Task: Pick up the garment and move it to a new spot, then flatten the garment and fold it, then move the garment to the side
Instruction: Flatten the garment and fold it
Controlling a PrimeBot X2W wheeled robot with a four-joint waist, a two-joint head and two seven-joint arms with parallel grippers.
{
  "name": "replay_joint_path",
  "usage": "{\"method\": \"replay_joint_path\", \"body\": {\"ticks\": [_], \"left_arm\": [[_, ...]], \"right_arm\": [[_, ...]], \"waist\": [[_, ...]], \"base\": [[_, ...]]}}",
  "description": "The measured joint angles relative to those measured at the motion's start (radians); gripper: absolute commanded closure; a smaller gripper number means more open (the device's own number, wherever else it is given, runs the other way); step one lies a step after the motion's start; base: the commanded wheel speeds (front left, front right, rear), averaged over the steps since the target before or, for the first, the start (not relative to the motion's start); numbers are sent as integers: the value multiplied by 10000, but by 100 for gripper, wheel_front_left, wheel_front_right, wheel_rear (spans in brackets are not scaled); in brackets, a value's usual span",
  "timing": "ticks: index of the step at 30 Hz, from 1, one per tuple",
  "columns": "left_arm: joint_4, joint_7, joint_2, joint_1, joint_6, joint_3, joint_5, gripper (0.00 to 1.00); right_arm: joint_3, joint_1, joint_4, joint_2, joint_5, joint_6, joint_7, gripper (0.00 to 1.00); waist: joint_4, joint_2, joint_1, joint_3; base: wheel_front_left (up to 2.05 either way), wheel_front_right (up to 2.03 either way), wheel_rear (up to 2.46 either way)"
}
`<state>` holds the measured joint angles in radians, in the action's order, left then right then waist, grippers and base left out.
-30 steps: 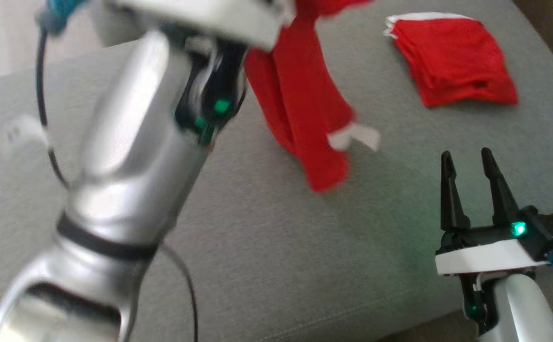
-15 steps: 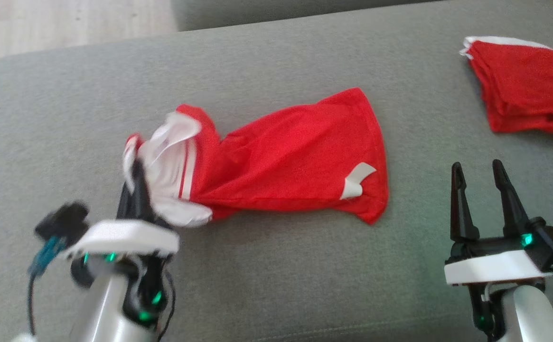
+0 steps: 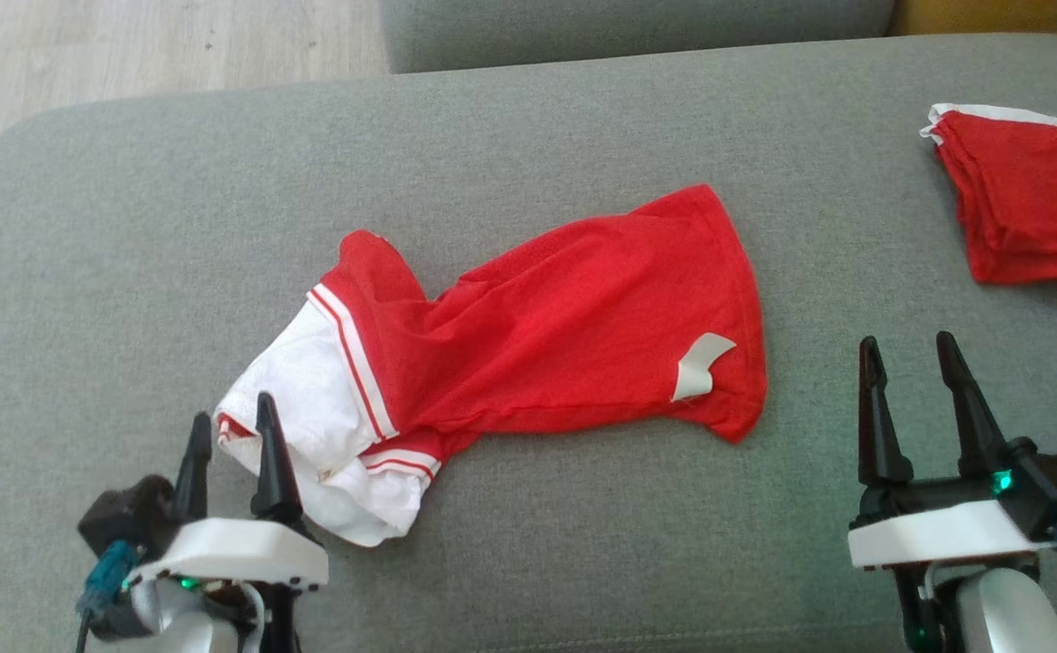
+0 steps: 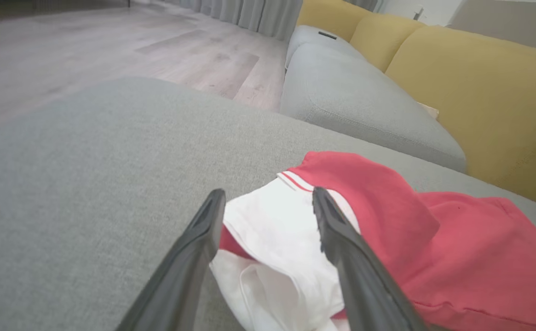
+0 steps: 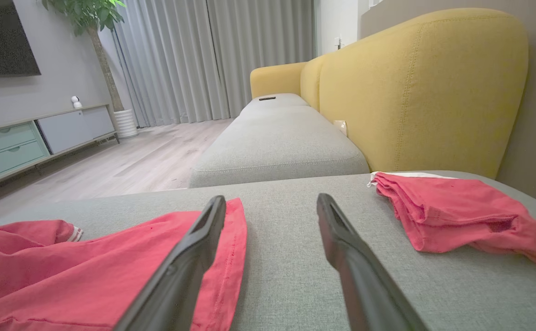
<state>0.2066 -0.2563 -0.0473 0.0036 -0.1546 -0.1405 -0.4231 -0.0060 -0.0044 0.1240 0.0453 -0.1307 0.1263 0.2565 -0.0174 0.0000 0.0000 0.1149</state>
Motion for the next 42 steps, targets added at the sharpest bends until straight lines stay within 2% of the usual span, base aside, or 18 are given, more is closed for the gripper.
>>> {"method": "replay_joint_path", "body": {"ticks": [2,6,9,11,13,17,19,22,26,32,33,34,35,36,37,38,42], "left_arm": [[75,-2,0,-114,153,234,606,0],[1266,-2,-184,-569,150,445,989,0],[2801,0,-709,-1522,209,458,1373,0],[3110,2,-796,-1781,230,458,1396,0],[3687,98,-882,-2280,370,456,1400,0],[4778,568,-955,-2989,953,221,1360,0],[5189,803,-995,-3095,1070,44,1377,0],[5446,813,-1047,-3190,1034,-73,1442,0],[5739,566,-1047,-3379,610,63,1459,0],[6209,706,-1093,-3707,575,190,1381,0],[6253,713,-1110,-3757,573,190,1369,11],[6288,729,-1126,-3787,573,194,1342,27],[6326,765,-1141,-3791,577,192,1294,53],[6353,838,-1156,-3791,583,182,1298,68],[6370,895,-1164,-3791,591,182,1296,93],[6374,968,-1172,-3791,614,173,1294,100],[6284,1151,-1208,-3784,769,82,1197,100]], "right_arm": [[31,-1,0,0,0,0,0,0],[92,-4,4,2,0,0,0,0],[155,-10,23,38,0,0,0,0],[159,-14,23,61,0,0,0,0],[155,-24,21,115,0,0,0,0],[165,-45,21,236,0,0,0,0],[180,-59,19,259,-2,0,0,0],[184,-64,17,259,-12,0,0,0],[211,-70,17,259,-12,0,0,0],[265,-83,19,253,-12,0,0,0],[261,-89,19,253,-12,0,0,0],[259,-97,19,253,-12,0,0,0],[255,-106,19,249,-12,0,0,0],[247,-108,19,249,-12,0,0,0],[242,-109,21,249,-12,0,0,0],[238,-109,23,245,-12,-2,0,0],[188,-109,23,234,-12,0,0,0]], "waist": [[-8,0,0,35],[-71,0,0,154],[-117,0,1,319],[-126,0,1,365],[-134,0,1,467],[-146,0,1,645],[-168,0,2,699],[-194,0,1,744],[-217,0,1,779],[-267,0,1,822],[-277,0,1,823],[-284,0,1,820],[-290,0,0,813],[-295,0,1,804],[-300,0,0,791],[-306,0,0,777],[-297,0,1,713]], "base": [[0,0,0],[0,0,0],[0,0,0],[0,0,0],[0,0,0],[0,0,0],[0,0,0],[0,0,0],[0,0,0],[0,0,0],[0,0,0],[0,0,0],[0,0,0],[0,0,0],[0,0,0],[0,0,0],[0,0,0]]}}
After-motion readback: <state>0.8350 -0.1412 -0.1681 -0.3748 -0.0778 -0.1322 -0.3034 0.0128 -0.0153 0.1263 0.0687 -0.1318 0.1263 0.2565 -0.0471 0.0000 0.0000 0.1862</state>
